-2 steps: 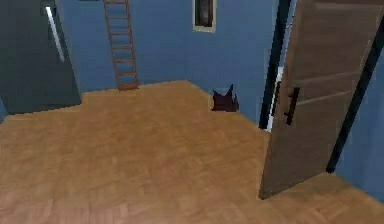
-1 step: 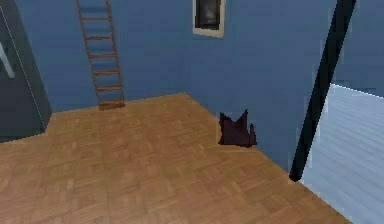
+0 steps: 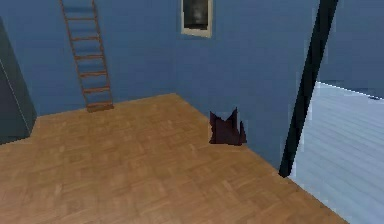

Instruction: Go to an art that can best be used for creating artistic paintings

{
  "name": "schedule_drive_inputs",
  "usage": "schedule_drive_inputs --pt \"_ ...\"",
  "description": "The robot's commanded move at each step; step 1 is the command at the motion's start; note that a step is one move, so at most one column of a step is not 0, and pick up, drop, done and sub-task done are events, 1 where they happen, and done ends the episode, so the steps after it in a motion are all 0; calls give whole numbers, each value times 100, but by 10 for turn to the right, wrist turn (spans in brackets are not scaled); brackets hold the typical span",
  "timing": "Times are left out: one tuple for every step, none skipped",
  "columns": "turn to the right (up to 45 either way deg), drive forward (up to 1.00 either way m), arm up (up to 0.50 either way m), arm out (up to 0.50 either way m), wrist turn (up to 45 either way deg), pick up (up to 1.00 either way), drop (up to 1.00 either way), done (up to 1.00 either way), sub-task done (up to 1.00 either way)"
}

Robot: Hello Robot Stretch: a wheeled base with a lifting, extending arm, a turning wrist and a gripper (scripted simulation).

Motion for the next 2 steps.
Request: schedule_drive_inputs --pt "0 20 0 0 0 0 0 0 0" --pt "300 0 0 0 0 0 0 0 0"
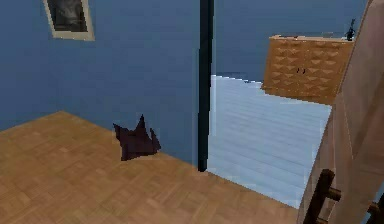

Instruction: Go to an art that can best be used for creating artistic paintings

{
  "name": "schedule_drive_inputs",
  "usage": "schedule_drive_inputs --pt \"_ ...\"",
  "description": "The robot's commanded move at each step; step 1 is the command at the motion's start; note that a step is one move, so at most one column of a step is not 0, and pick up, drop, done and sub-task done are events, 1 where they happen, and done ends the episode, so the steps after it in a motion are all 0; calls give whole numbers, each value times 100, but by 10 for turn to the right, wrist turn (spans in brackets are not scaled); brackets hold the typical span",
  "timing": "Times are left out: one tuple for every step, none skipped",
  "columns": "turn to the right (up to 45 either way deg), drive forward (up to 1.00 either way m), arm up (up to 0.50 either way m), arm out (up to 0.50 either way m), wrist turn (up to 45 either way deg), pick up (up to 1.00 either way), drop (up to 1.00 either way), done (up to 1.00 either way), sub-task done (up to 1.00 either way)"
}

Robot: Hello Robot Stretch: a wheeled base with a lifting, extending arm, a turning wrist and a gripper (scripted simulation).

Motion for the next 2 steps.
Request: schedule_drive_inputs --pt "0 55 0 0 0 0 0 0 0" --pt "270 0 0 0 0 0 0 0 0"
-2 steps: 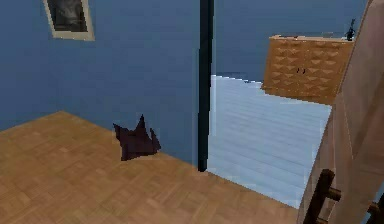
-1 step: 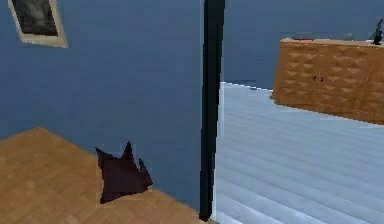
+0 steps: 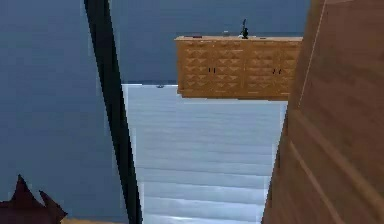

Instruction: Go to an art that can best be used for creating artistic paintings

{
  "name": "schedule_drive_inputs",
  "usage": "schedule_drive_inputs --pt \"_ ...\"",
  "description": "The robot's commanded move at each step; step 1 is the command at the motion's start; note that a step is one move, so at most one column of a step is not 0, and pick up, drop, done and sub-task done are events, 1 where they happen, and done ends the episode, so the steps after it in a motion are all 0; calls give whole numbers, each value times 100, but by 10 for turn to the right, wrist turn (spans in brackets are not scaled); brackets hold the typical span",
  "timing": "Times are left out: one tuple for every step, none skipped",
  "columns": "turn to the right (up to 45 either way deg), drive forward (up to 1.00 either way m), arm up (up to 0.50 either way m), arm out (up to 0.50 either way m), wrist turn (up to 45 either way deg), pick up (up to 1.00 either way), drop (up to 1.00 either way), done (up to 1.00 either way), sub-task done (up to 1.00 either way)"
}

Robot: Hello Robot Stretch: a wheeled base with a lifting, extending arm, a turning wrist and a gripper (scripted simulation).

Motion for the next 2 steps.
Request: schedule_drive_inputs --pt "0 30 0 0 0 0 0 0 0" --pt "90 0 0 0 0 0 0 0 0"
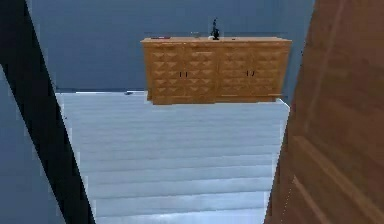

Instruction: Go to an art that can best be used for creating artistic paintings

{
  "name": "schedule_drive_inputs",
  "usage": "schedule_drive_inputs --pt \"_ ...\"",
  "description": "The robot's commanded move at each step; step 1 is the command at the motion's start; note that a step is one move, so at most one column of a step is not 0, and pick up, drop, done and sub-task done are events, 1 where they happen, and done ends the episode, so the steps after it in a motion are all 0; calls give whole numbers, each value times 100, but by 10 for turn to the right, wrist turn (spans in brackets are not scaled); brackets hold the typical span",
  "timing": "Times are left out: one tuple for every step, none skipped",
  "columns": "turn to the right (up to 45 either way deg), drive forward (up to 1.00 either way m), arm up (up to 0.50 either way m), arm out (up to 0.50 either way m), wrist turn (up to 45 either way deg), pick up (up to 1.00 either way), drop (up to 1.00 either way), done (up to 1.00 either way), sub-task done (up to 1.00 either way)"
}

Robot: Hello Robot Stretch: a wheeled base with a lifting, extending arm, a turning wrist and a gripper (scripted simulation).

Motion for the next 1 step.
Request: schedule_drive_inputs --pt "0 95 0 0 0 0 0 0 0"
